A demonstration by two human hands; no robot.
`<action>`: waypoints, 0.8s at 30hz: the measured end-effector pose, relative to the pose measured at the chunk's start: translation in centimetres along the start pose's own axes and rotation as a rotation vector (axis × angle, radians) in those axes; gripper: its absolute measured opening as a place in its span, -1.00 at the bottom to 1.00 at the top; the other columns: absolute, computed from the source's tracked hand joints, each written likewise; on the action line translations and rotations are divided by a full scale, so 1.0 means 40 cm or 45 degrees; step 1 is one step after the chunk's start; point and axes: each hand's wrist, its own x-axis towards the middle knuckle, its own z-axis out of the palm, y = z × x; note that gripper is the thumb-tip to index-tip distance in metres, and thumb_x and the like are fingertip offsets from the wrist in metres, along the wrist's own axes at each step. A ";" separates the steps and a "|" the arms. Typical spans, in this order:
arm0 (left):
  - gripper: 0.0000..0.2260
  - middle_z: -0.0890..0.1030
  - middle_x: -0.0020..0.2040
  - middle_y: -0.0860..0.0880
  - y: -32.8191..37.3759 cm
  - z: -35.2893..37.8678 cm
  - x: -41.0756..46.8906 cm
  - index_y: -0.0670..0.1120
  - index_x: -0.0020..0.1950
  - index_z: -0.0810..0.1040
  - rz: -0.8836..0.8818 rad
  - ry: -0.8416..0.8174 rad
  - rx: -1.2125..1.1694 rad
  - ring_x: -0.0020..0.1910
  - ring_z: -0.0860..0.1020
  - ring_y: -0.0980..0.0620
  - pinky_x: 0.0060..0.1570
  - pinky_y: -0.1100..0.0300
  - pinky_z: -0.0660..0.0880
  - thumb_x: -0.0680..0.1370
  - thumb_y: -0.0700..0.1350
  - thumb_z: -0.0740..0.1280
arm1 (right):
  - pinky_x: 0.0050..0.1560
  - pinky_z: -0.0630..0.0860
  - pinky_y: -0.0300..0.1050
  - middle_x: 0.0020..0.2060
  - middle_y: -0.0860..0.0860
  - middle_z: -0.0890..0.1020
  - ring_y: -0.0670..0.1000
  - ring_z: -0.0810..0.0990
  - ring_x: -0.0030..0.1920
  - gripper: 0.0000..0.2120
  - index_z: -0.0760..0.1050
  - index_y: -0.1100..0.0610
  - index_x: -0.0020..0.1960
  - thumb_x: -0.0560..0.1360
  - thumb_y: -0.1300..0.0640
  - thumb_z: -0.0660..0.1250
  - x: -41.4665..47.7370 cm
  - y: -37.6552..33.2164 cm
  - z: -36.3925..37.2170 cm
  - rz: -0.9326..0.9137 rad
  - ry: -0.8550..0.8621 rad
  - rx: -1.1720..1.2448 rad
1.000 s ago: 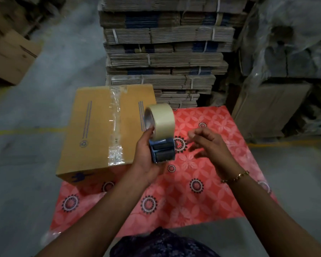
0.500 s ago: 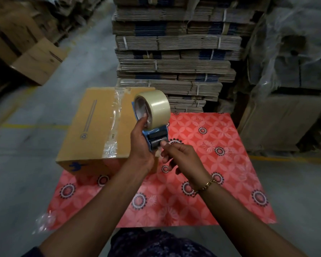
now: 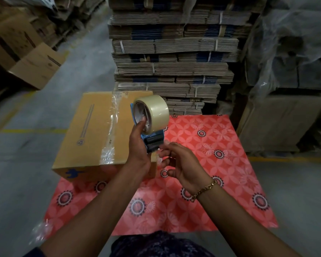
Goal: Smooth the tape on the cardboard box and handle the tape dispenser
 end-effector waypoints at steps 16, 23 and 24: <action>-0.59 0.66 -0.15 -0.16 0.014 -0.041 0.129 -0.23 0.09 0.64 -0.225 -0.052 0.006 -0.34 0.62 -0.09 -0.33 0.15 0.52 0.56 0.08 0.21 | -0.59 0.17 -0.32 -0.43 -0.05 0.58 -0.11 0.41 -0.54 -0.85 0.55 0.11 -0.19 0.56 0.12 0.39 0.056 0.017 0.064 -0.033 0.129 -0.111; -0.61 0.64 -0.16 -0.18 0.002 -0.056 0.164 -0.23 0.15 0.61 -0.274 -0.013 -0.035 -0.35 0.62 -0.10 -0.36 0.18 0.54 0.55 0.05 0.23 | -0.56 0.13 -0.34 -0.47 -0.05 0.53 -0.09 0.38 -0.54 -0.84 0.53 0.08 -0.21 0.55 0.20 0.35 0.049 0.047 0.064 0.028 0.200 -0.082; -0.61 0.64 -0.14 -0.18 0.003 -0.066 0.179 -0.20 0.16 0.61 -0.258 0.007 -0.058 -0.33 0.62 -0.10 -0.34 0.16 0.54 0.53 0.07 0.25 | -0.55 0.14 -0.33 -0.46 -0.04 0.54 -0.08 0.39 -0.53 -0.83 0.53 0.07 -0.22 0.55 0.20 0.34 0.043 0.057 0.063 0.040 0.191 -0.081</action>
